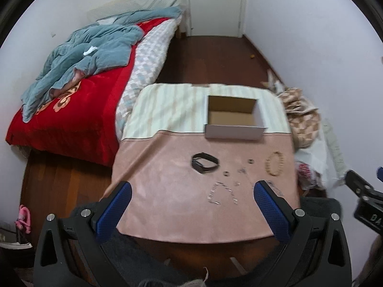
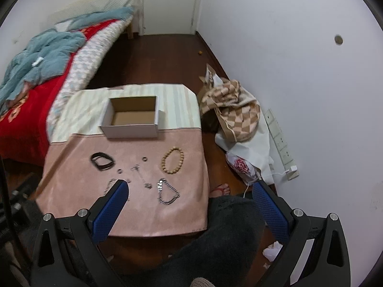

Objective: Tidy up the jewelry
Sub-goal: 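Grasp the black watch band with the left tool while the right tool grasps the wooden bead bracelet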

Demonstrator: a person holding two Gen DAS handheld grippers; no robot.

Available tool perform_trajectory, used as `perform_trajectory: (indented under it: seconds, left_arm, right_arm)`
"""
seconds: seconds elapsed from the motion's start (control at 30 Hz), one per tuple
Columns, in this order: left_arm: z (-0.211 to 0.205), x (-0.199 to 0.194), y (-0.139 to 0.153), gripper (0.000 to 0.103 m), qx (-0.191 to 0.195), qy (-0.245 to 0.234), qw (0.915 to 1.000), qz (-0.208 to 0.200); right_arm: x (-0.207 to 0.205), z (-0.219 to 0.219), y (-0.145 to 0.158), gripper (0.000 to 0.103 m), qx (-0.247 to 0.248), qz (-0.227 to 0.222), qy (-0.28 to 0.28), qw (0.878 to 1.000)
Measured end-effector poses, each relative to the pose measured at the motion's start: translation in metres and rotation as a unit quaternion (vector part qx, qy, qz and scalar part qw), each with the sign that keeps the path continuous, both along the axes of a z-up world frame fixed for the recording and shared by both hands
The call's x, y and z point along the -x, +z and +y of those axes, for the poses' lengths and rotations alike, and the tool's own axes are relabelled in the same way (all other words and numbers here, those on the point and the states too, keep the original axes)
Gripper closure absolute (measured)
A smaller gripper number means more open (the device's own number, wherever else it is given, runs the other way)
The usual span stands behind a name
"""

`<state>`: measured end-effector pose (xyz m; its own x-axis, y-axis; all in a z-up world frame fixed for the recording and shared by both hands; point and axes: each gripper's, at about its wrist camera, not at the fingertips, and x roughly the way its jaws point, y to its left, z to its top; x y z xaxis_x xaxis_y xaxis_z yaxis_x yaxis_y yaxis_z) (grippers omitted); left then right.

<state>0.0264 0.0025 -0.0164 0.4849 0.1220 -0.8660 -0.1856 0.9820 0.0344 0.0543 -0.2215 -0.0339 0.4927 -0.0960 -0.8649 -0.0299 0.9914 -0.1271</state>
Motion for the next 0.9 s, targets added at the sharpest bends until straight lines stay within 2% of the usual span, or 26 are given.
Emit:
perform_trajectory:
  seconds: [0.17, 0.23, 0.37, 0.53, 0.8, 0.87, 0.9]
  left_arm:
    - [0.012, -0.038, -0.063, 0.0, -0.013, 0.014, 0.9987, 0.048]
    - [0.014, -0.048, -0.094, 0.0, -0.022, 0.015, 0.9965, 0.079]
    - [0.019, -0.064, -0.15, 0.0, -0.015, 0.024, 0.9898, 0.139]
    - [0.028, -0.087, -0.183, 0.001, 0.021, 0.052, 0.9848, 0.164]
    - [0.051, -0.132, -0.213, 0.001, 0.091, 0.1, 0.9749, 0.177]
    - [0.055, -0.14, -0.224, 0.009, 0.105, 0.104, 0.9716, 0.185]
    - [0.056, -0.143, -0.228, 0.018, 0.11, 0.106, 0.9697, 0.191]
  right_arm:
    - [-0.044, -0.006, -0.084, 0.0, -0.003, 0.067, -0.017, 0.998]
    - [-0.053, -0.007, -0.119, 0.001, -0.008, 0.094, -0.023, 0.995]
    - [-0.069, -0.008, -0.18, 0.01, -0.023, 0.138, -0.032, 0.99]
    - [-0.089, -0.013, -0.214, 0.014, -0.037, 0.146, -0.056, 0.987]
    - [-0.135, -0.019, -0.234, 0.021, -0.061, 0.141, -0.098, 0.983]
    - [-0.145, -0.018, -0.241, 0.024, -0.059, 0.145, -0.104, 0.982]
    - [-0.148, -0.018, -0.244, 0.026, -0.058, 0.149, -0.104, 0.982]
